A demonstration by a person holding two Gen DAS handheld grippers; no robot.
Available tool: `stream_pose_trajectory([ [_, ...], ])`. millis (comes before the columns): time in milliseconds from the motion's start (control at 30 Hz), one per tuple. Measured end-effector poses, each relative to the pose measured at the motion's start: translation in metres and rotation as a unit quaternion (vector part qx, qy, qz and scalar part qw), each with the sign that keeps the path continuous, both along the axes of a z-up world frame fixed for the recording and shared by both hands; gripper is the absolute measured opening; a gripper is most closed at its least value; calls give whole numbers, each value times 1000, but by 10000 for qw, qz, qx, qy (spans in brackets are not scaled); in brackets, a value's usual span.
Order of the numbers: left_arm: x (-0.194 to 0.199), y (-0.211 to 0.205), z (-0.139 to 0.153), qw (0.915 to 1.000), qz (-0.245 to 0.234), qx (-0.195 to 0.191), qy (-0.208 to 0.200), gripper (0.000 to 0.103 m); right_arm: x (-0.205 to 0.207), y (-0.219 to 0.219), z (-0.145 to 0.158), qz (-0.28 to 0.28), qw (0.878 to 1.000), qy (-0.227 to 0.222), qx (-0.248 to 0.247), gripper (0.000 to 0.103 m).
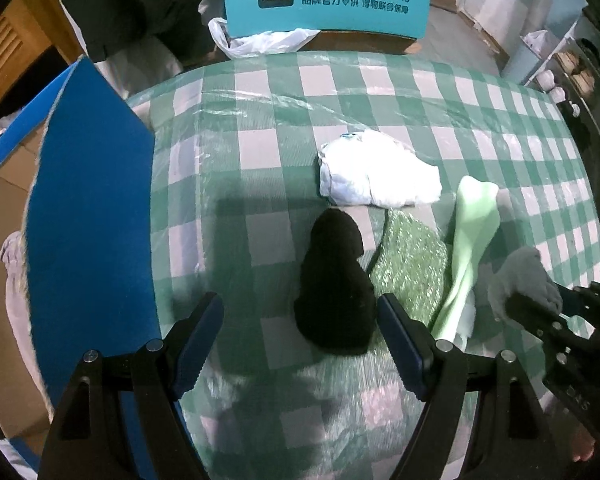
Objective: Organize soft objects
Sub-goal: 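Grasp the black sock with the left tool while the right tool holds the grey sock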
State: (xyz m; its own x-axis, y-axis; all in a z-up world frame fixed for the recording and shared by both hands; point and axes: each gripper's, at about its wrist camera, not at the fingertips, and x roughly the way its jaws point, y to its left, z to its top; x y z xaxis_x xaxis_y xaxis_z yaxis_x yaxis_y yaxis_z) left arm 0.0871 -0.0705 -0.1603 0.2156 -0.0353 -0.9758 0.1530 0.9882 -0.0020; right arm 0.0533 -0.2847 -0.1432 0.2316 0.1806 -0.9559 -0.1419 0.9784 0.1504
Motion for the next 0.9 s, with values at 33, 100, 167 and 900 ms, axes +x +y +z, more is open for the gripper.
stream_pose_trajectory([
  [33, 2, -1, -2, 10000, 2, 14, -3, 80, 1, 3, 2, -4, 10000, -18, 0, 29],
  [100, 7, -1, -6, 10000, 13, 18, 1, 81, 0, 0, 5, -6, 10000, -48, 41, 29],
  [167, 10, -2, -10, 10000, 5, 72, 1, 81, 1, 7, 8, -7, 10000, -65, 47, 29],
  [900, 11, -12, -27, 9989, -388, 185, 183, 40, 6, 15, 19, -24, 9997, -171, 148, 29],
])
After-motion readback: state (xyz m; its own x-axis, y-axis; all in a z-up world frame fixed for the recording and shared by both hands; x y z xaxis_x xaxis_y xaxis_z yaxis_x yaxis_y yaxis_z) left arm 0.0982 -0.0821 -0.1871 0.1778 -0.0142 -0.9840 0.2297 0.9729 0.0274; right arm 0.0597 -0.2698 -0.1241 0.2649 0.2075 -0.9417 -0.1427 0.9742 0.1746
